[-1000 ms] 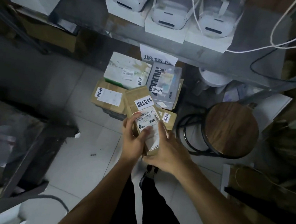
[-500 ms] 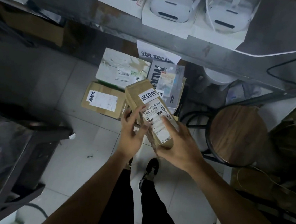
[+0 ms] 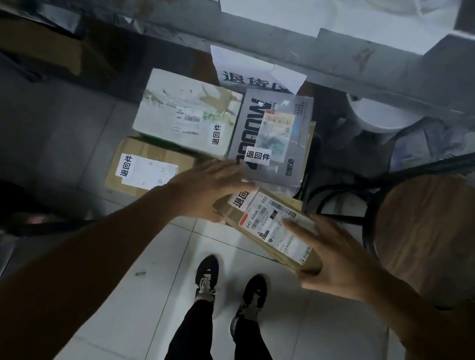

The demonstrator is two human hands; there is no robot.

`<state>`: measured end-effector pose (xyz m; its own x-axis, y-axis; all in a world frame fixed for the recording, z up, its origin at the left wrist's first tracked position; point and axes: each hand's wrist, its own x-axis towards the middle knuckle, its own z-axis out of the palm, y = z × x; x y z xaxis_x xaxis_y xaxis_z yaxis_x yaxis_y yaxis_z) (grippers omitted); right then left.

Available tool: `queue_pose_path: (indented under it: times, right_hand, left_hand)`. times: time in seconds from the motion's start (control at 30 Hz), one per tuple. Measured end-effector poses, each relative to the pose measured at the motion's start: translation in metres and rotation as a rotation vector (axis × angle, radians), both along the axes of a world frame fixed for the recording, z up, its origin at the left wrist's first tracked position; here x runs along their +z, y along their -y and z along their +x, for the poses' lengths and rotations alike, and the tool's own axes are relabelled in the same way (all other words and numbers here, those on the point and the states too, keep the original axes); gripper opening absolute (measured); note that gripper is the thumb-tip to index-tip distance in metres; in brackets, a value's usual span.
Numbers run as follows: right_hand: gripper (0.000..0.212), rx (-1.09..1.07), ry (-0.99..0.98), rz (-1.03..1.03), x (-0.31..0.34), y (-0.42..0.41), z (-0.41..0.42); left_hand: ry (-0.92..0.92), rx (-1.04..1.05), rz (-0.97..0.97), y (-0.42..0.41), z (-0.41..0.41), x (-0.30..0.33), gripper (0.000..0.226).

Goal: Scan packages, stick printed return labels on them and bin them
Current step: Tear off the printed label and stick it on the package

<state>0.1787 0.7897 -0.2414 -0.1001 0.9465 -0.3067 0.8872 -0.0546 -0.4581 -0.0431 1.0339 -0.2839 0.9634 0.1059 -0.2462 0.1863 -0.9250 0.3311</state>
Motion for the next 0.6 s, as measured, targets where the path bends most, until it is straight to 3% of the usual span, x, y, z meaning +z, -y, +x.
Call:
queue_pose_path:
  times: [0.1, 0.23, 0.37, 0.6]
  right_hand:
    - [0.097, 0.070, 0.070, 0.042, -0.027, 0.002, 0.010]
    - [0.102, 0.152, 0.084, 0.066, -0.066, 0.001, 0.021]
    - [0.098, 0.117, 0.062, 0.098, -0.105, -0.007, 0.026]
    - [0.085, 0.037, 0.091, 0.159, -0.140, -0.014, 0.042]
  left_hand:
    - [0.023, -0.003, -0.018, 0.002, -0.003, -0.022, 0.101]
    - [0.072, 0.028, 0.109, 0.013, -0.021, -0.050, 0.108]
    - [0.070, 0.095, 0.215, 0.021, -0.031, -0.074, 0.106]
    - [0.026, 0.185, 0.208, 0.023, -0.024, -0.096, 0.090]
